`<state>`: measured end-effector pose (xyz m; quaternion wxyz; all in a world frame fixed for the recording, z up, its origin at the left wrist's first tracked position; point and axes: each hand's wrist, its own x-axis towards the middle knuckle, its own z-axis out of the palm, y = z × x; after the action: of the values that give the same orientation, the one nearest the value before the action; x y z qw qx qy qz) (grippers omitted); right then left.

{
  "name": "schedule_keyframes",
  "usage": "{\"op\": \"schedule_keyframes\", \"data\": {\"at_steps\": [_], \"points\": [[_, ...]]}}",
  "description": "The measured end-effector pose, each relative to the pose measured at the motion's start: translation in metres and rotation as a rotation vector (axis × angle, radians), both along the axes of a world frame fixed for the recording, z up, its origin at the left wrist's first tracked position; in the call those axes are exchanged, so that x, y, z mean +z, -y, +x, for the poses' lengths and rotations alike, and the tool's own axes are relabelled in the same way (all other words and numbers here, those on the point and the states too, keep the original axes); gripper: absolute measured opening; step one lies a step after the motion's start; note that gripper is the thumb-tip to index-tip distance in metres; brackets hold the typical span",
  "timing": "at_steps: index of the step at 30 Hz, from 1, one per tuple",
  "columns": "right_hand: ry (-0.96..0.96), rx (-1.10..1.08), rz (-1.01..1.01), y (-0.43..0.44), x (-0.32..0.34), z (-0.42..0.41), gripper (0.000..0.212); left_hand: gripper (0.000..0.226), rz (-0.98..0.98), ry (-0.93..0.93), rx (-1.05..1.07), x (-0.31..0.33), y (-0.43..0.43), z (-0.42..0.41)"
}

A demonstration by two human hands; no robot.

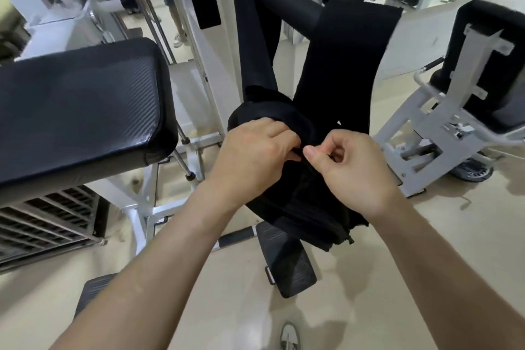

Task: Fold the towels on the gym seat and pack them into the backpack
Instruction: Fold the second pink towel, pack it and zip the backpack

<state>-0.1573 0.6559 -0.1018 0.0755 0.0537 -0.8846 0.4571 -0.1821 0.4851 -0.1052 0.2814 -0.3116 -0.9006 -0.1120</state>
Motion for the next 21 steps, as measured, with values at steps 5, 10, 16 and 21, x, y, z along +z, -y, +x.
{"op": "schedule_keyframes", "data": {"at_steps": [5,10,16,21], "points": [[0.056,-0.005,-0.139,-0.012,-0.012,0.006,0.033,0.010,0.004,-0.025,0.008,0.003,-0.004,0.008],[0.218,-0.076,-0.124,-0.038,-0.060,0.017,0.035,0.004,0.077,-0.058,0.111,0.008,0.030,0.015],[0.213,-0.011,-0.144,-0.005,-0.078,0.057,0.030,0.012,0.277,-0.009,0.317,-0.005,0.044,0.040],[0.052,-0.060,-0.232,0.037,-0.066,0.082,0.031,0.053,0.647,0.651,0.679,-0.024,0.008,0.093]]}}
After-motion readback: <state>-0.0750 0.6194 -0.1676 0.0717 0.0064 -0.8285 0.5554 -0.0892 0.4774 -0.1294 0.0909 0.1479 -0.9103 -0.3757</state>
